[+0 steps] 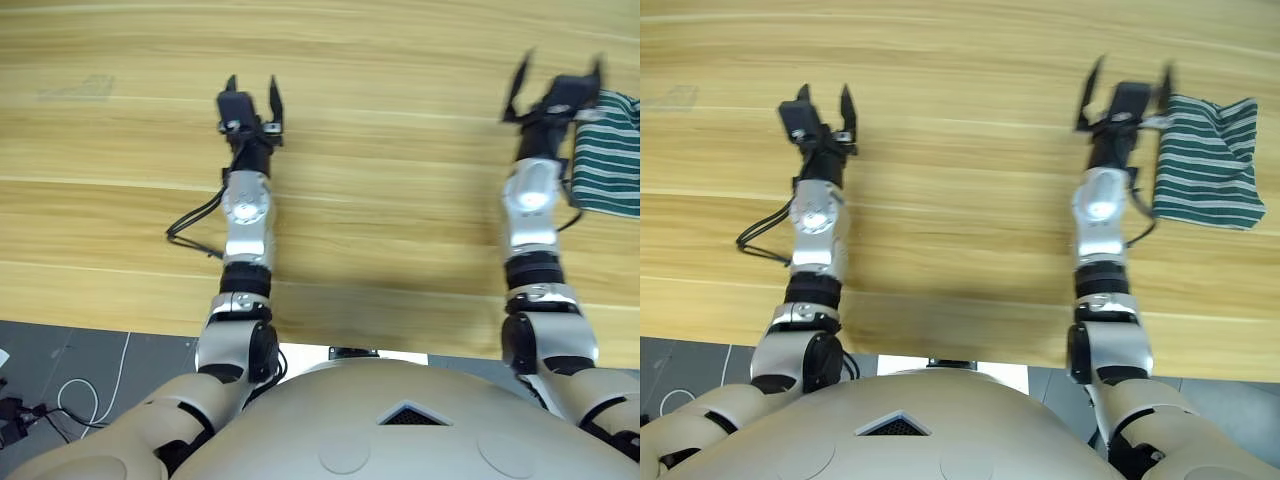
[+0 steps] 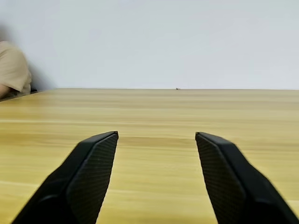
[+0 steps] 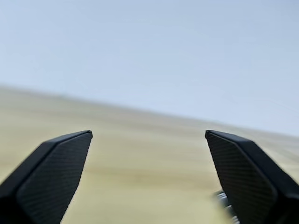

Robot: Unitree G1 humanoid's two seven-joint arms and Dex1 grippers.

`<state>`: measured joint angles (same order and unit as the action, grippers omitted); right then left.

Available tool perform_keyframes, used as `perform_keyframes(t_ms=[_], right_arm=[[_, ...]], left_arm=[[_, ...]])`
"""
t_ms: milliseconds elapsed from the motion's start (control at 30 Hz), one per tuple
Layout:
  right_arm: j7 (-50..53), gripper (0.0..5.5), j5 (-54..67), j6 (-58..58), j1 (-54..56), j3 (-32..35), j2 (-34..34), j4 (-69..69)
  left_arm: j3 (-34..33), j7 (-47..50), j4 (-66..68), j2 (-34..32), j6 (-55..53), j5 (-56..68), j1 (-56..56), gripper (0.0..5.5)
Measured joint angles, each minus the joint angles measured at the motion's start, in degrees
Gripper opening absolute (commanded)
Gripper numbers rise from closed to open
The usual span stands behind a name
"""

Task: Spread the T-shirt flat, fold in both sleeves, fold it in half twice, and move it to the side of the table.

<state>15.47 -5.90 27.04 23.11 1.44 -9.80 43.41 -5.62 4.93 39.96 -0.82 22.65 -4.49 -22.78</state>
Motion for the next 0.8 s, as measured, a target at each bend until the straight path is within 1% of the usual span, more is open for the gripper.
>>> perform_keyframes(t_ms=[33, 100, 200, 400, 567, 800], right_arm=[[-0.49, 4.48, -0.25, -0.96, 1.75, -0.40, 0.13, 5.06], [-0.53, 4.48, -1.70, -1.01, 3.09, -1.27, 0.42, 10.22], [-2.14, 4.48, -3.98, -0.17, 2.72, -3.60, 0.62, 12.28], [-5.42, 4.48, -4.62, 1.95, -2.39, -5.57, 0.74, 4.85], [-5.77, 4.52, -4.63, 1.44, -5.38, -5.65, 0.61, -0.14], [-6.02, 4.52, -4.57, -0.34, -8.68, -5.34, 0.22, -5.62]], left_arm=[[0.25, 2.49, 4.63, -0.89, 0.21, -1.37, -1.89, 3.06], [0.53, 5.28, 8.61, -1.28, 0.77, -2.66, -2.79, 3.06], [1.46, 8.33, 10.29, -1.57, 1.92, -4.42, -2.52, 3.06], [1.37, 10.43, 0.98, -2.55, 2.36, -4.49, 4.26, 3.06], [2.24, 9.56, -5.34, -2.14, 0.25, -4.34, 7.25, 2.29], [4.30, 7.49, -11.11, -1.48, -1.20, -4.34, 9.80, 2.29]])
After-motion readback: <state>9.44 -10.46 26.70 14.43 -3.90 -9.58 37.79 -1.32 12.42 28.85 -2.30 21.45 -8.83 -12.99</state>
